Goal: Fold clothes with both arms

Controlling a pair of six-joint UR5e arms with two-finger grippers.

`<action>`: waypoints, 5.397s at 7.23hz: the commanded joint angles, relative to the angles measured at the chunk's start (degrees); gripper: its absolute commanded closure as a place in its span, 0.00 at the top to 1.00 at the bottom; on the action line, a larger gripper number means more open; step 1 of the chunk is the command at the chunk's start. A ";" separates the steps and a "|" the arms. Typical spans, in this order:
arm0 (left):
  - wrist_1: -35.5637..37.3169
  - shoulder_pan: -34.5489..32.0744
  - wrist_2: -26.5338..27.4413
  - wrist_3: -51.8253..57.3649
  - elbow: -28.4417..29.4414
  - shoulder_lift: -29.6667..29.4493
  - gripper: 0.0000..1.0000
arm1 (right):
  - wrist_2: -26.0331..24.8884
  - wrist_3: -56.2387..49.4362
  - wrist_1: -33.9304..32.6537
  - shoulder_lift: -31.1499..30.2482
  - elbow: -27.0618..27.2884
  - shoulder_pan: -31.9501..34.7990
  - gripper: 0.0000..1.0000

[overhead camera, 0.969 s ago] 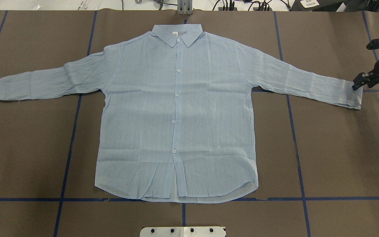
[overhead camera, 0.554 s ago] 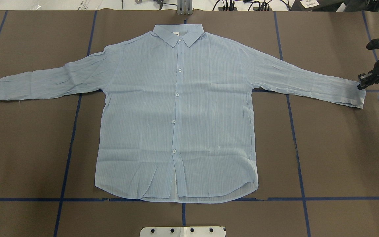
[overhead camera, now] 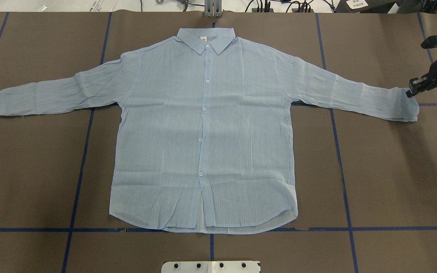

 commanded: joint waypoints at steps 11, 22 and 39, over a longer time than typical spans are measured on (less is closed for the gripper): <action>0.00 -0.09 0.00 0.00 -0.52 0.18 1.00 | -30.24 66.07 8.97 50.84 -15.07 -35.27 0.00; -4.03 0.53 -2.79 -2.09 6.57 -2.89 1.00 | -37.74 75.56 8.45 46.62 -9.09 -38.82 0.96; -27.51 20.56 -0.62 -33.22 40.08 -19.07 0.93 | -30.27 72.84 8.54 15.98 19.26 -32.04 0.98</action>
